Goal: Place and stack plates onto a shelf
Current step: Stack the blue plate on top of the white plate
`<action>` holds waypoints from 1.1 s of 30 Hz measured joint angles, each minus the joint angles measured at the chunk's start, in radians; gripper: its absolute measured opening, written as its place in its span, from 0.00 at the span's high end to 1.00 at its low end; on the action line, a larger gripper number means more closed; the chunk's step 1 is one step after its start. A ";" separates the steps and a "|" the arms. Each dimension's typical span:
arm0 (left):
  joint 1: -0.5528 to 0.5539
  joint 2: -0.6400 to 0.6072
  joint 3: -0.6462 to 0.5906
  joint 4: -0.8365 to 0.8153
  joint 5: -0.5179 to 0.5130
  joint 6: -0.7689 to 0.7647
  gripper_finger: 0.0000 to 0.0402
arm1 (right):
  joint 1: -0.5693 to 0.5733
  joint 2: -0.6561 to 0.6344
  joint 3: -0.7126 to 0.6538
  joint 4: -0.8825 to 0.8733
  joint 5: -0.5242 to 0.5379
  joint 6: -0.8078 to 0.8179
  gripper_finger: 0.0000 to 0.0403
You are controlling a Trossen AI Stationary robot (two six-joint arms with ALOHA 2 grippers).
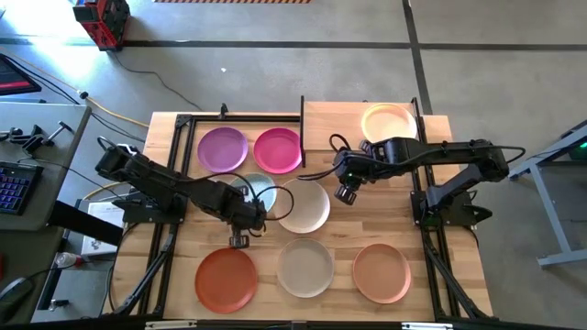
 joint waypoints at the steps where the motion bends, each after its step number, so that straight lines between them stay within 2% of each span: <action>1: 0.000 0.000 0.002 -0.005 -0.018 0.031 0.99 | 0.000 0.000 0.000 0.000 0.008 -0.011 0.73; 7: 0.003 0.000 0.008 -0.013 -0.122 0.252 0.99 | -0.008 0.000 0.000 0.019 0.059 -0.027 0.67; 12: 0.003 0.000 0.008 -0.011 -0.267 0.449 0.99 | -0.040 0.000 0.000 0.101 0.060 -0.009 0.60; 22: 0.003 0.000 0.008 -0.007 -0.533 0.741 0.99 | -0.128 0.000 0.000 0.263 0.058 0.024 0.59; 33: 0.010 0.000 0.008 0.064 -0.599 0.926 0.99 | -0.158 0.000 0.000 0.460 0.032 -0.067 0.59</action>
